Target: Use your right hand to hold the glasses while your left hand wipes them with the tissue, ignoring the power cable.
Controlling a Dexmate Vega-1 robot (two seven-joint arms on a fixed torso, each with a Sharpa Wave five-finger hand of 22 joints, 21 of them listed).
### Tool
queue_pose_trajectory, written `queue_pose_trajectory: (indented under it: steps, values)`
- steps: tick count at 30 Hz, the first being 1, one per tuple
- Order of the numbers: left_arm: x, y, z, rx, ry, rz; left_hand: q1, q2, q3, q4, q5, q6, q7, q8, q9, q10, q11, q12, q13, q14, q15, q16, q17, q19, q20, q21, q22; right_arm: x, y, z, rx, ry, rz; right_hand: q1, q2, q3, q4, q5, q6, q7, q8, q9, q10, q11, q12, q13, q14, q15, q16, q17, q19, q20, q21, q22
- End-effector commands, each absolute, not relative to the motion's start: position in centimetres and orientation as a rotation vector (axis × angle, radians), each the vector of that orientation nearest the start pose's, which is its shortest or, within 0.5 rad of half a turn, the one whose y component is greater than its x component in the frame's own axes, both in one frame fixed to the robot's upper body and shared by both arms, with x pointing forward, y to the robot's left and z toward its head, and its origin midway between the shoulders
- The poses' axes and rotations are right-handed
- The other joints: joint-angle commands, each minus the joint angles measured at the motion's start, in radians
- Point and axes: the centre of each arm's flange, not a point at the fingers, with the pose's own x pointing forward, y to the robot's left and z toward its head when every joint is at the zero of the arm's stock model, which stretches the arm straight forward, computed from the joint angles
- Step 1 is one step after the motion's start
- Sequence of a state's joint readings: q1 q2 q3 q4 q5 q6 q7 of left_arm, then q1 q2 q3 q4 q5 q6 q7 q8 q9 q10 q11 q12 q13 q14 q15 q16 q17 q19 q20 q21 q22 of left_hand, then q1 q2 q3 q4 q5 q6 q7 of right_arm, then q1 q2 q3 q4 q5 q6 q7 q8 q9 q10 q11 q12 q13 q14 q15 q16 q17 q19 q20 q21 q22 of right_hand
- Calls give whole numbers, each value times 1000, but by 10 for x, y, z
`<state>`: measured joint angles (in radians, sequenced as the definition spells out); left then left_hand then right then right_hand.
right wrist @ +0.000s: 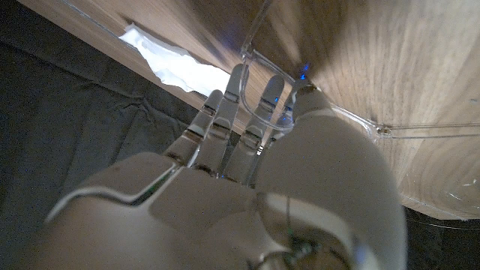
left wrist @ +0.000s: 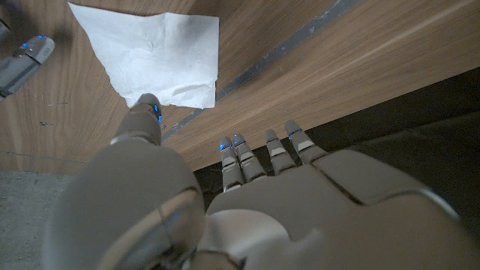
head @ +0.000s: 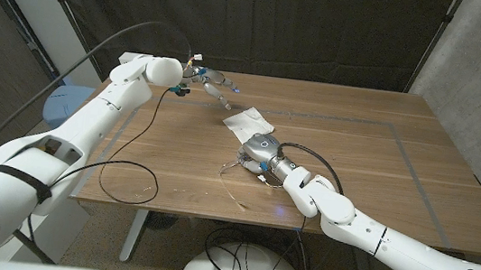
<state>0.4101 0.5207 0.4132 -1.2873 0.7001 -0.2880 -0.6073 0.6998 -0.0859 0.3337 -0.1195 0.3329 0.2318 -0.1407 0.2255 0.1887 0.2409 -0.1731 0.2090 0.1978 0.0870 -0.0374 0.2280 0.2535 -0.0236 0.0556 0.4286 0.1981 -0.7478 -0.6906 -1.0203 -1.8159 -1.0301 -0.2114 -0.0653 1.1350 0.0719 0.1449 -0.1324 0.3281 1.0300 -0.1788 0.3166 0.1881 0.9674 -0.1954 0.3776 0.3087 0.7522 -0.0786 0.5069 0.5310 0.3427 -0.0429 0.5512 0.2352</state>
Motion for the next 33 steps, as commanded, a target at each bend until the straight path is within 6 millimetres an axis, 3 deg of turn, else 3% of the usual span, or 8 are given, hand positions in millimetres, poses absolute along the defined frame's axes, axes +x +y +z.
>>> queue_pose_trajectory:
  steps: [1,13,18,19,25,26,30,33]
  values:
    - [662,228,132,1625,-499,-349,2,8,1,9,6,-5,1,-1,3,-1,5,-2,4,-1,-37,2,3,5,-2,-2,1,549,-55,-101,-1714,-960,156,10,7,-6,1,7,132,-4,7,13,17,0,8,7,18,-161,5,7,13,-90,13,3]
    - [666,217,122,1696,-530,-332,7,9,-5,9,4,-18,-9,-9,3,-5,-8,-3,4,1,-37,1,4,5,3,-4,1,545,-71,-87,-1547,-1015,-36,15,19,-7,4,10,132,1,6,11,25,0,7,13,27,-160,-1,7,21,-84,25,4]
    - [667,204,116,1752,-553,-349,27,-1,-11,-1,3,-66,-33,-26,4,-33,-11,-12,4,-13,-25,-7,3,-7,13,-11,1,544,-77,-78,-1508,-1016,-101,15,22,-7,5,11,132,5,6,11,26,1,7,15,30,-159,-2,7,22,-82,28,4]
    - [668,201,114,1764,-558,-353,31,-3,-13,-3,3,-84,-29,-32,4,-42,-3,-14,4,-17,-17,-8,3,-10,20,-13,1,544,-79,-77,-1500,-1014,-113,15,22,-7,6,11,131,8,5,10,26,1,6,15,31,-159,-4,6,24,-80,29,5]
    - [673,184,103,1825,-555,-406,41,-18,-32,-3,9,-161,-72,-47,6,-107,32,-23,6,-39,-1,-14,6,-23,34,-22,3,543,-88,-68,-1447,-1006,-176,10,26,-9,10,12,126,11,2,9,24,1,3,17,34,-157,-9,3,25,-79,34,5]
    - [675,182,102,1830,-555,-411,37,-22,-39,-1,12,-173,-75,-47,6,-117,51,-22,6,-41,3,-13,7,-25,38,-24,3,542,-89,-67,-1439,-1007,-184,9,28,-10,12,12,125,12,1,9,21,3,2,18,35,-157,-11,2,26,-78,35,5]
    - [680,176,97,1838,-561,-424,31,-31,-57,5,19,-228,-75,-52,7,-158,82,-24,6,-43,4,-12,10,-25,38,-26,5,541,-95,-62,-1386,-999,-205,5,29,-11,15,13,118,14,-3,8,19,7,-1,19,36,-156,-17,-1,28,-76,40,5]
    - [686,173,94,1834,-571,-427,27,-28,-66,11,24,-260,-77,-52,8,-187,77,-25,6,-42,-2,-10,12,-17,27,-24,6,540,-98,-58,-1356,-1000,-221,-1,31,-14,18,13,108,15,-9,7,10,12,-7,20,36,-156,-24,-6,28,-76,43,5]
